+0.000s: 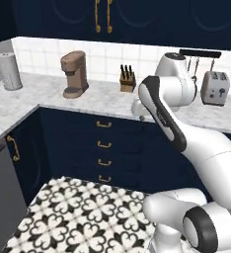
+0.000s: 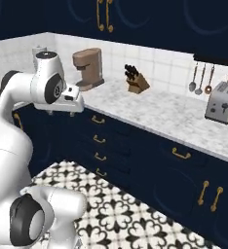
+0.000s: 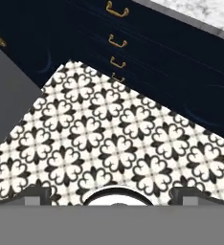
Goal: Gather all objects into one cabinet and sort the glasses and bowls to opposite sides.
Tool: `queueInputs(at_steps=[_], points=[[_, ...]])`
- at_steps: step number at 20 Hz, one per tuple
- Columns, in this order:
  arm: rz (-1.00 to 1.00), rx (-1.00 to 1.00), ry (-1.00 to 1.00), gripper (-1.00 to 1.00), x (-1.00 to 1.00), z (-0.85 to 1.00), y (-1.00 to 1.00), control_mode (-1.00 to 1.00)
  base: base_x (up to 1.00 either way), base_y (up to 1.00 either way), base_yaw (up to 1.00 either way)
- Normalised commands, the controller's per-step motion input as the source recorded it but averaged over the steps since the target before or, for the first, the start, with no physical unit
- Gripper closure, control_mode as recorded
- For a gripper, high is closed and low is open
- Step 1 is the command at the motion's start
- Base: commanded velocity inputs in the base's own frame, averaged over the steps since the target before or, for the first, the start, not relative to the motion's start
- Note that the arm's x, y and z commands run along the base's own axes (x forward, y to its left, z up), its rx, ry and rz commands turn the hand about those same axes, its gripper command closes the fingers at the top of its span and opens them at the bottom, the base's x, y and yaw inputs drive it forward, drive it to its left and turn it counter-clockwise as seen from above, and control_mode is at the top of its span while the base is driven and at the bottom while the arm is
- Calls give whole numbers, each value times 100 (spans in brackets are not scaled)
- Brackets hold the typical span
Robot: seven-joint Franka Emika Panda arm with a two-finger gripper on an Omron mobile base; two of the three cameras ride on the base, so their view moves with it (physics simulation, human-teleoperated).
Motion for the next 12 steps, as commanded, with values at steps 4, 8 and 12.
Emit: queueInputs(at_steps=[4,8,12], points=[[0,0,0,-100,0,0,0,100,-36,-39,-53],[0,0,0,-100,0,0,0,100,-22,-46,-55],[0,0,0,-100,0,0,0,100,-3,-93,-32]])
